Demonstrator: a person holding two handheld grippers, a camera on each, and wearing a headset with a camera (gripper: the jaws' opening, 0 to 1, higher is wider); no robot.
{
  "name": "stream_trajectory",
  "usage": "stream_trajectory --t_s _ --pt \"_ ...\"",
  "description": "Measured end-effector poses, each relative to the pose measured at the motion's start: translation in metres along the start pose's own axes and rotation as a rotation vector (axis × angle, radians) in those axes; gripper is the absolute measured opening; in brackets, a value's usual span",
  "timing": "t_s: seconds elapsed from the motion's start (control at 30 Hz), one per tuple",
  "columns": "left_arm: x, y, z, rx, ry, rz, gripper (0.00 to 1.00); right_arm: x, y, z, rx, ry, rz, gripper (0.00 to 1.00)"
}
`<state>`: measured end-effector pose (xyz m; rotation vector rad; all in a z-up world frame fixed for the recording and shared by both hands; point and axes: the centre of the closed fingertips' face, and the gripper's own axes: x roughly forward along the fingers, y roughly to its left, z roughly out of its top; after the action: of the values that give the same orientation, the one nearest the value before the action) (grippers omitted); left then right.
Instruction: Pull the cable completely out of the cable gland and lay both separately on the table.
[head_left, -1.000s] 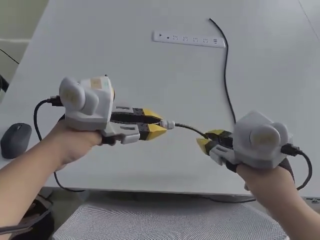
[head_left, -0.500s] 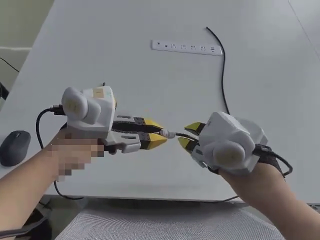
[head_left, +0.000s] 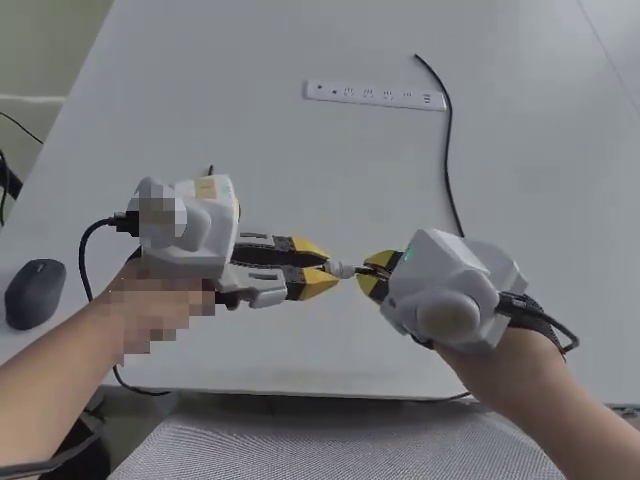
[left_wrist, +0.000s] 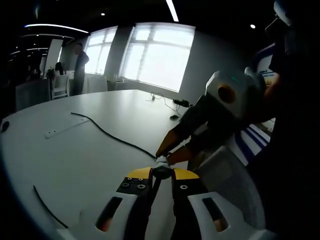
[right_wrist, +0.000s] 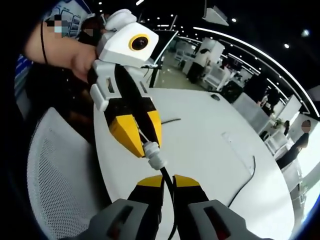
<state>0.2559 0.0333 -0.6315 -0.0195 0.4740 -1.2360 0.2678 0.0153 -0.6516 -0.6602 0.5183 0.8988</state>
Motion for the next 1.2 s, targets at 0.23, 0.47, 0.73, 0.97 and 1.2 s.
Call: stream_trajectory --t_s 0.23,0.47,0.73,0.97,1.2 --pt "-0.001 0.002 0.003 0.001 -0.007 0.007 0.15 0.000 -0.006 -0.005 0.052 0.000 -0.021 0.00" --pt "-0.002 0.001 0.003 0.003 -0.010 0.011 0.15 -0.001 -0.015 -0.024 0.157 0.016 -0.033 0.00" --pt "-0.001 -0.002 0.001 0.004 -0.001 0.013 0.15 0.000 -0.023 -0.057 0.370 0.017 -0.056 0.00" --pt "-0.001 -0.002 0.001 0.005 0.003 0.018 0.15 0.005 -0.026 -0.084 0.566 0.027 -0.061 0.00" --pt "0.001 -0.002 -0.002 0.001 0.017 0.021 0.15 0.011 -0.025 -0.103 0.697 0.058 -0.083 0.00"
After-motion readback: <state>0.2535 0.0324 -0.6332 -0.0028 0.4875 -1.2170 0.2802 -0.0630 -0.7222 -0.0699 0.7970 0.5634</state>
